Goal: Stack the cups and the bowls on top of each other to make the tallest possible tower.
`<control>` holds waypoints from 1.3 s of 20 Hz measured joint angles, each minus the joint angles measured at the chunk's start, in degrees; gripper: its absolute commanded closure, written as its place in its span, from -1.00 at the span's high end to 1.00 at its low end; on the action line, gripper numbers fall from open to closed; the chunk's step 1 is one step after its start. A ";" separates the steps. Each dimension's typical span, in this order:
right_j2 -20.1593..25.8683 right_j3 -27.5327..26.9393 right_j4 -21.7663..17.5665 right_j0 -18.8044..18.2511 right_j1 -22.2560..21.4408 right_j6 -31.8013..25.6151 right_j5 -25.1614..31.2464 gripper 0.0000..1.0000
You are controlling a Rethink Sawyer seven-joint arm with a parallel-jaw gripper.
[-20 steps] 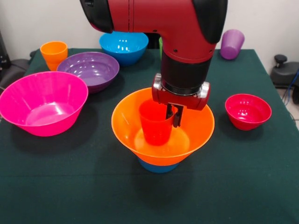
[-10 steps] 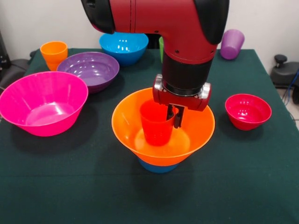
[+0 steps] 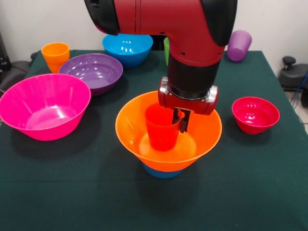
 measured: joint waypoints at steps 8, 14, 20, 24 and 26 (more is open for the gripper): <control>0.00 -0.02 0.00 0.17 0.00 0.00 0.00 -1.00; 0.01 -0.02 0.00 0.20 0.12 0.00 -0.04 1.00; 0.01 -0.02 0.00 0.21 0.37 0.00 -0.90 1.00; 0.01 -0.01 0.00 0.21 0.42 0.00 -1.70 1.00; 0.01 0.03 0.00 0.21 0.33 0.00 -1.72 1.00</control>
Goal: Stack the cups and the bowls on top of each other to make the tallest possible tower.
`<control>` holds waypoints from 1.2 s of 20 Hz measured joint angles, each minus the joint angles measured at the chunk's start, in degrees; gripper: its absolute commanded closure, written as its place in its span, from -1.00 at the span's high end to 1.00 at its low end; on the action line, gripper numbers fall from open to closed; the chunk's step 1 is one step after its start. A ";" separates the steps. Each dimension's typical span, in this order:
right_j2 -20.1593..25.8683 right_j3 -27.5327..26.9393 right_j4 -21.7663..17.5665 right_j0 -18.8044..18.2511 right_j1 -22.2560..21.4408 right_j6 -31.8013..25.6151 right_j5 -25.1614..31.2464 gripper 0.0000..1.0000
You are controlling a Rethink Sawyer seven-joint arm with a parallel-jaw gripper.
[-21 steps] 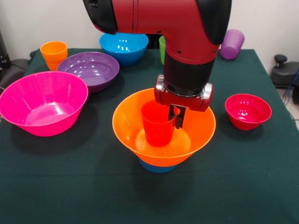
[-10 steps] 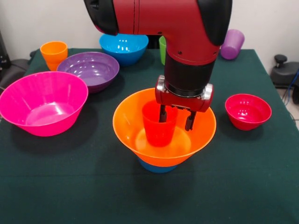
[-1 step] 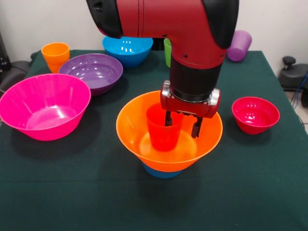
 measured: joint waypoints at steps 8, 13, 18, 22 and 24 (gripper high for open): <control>0.00 1.70 0.20 0.00 -4.07 0.00 1.41 1.00; -0.01 2.20 0.36 0.00 -9.13 0.00 4.38 1.00; 0.00 2.42 0.82 -0.06 -13.29 0.00 6.54 1.00; 0.20 4.07 1.92 -0.76 -16.92 0.00 7.24 1.00; 0.24 5.07 2.16 -1.12 -17.94 0.00 7.28 1.00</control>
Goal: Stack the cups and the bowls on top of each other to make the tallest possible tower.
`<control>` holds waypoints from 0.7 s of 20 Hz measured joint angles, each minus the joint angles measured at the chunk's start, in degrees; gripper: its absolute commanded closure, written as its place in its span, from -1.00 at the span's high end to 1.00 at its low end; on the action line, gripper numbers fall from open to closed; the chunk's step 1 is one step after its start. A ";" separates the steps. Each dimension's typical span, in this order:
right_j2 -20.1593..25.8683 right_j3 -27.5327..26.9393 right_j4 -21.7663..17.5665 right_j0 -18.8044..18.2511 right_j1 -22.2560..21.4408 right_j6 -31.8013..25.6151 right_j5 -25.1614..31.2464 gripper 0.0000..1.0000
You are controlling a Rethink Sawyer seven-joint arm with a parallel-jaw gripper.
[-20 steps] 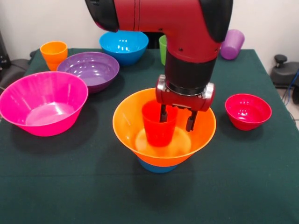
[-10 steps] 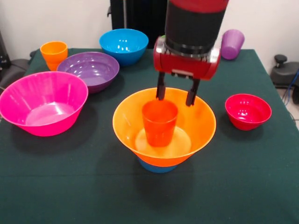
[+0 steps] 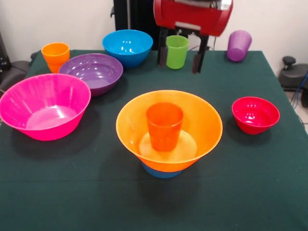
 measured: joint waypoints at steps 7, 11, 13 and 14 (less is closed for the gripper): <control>0.67 6.26 -0.07 -3.25 -3.24 0.00 -0.02 1.00; 1.74 8.29 -0.26 -5.92 -3.53 -0.01 -0.04 1.00; 2.21 8.80 -0.33 -6.82 -3.53 -0.01 -0.04 1.00; 2.42 9.04 -0.45 -7.25 -3.53 -0.02 -0.04 1.00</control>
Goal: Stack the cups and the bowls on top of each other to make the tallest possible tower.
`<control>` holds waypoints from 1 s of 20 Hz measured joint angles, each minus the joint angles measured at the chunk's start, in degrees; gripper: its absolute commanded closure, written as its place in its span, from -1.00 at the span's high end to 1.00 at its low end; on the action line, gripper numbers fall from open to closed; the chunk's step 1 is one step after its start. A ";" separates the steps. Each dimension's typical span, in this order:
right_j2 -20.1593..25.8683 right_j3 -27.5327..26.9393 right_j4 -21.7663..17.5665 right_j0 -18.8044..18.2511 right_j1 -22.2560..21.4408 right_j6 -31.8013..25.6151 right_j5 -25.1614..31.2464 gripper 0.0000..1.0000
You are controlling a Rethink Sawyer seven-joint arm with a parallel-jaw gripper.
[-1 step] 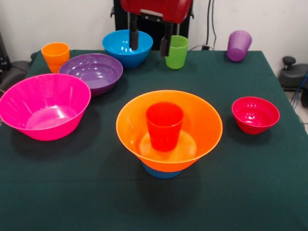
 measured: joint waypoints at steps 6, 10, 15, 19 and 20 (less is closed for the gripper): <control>1.33 1.93 -1.02 -2.67 -0.19 -0.78 -0.01 1.00; 1.76 3.68 -1.15 -3.69 -0.58 -1.62 -0.01 1.00; 2.33 7.45 -1.16 -4.46 -1.57 -1.82 -0.02 1.00; 3.12 10.74 -1.71 -4.81 -2.24 -1.82 -0.04 1.00; 3.25 11.21 -1.89 -4.83 -2.31 -1.82 -0.02 1.00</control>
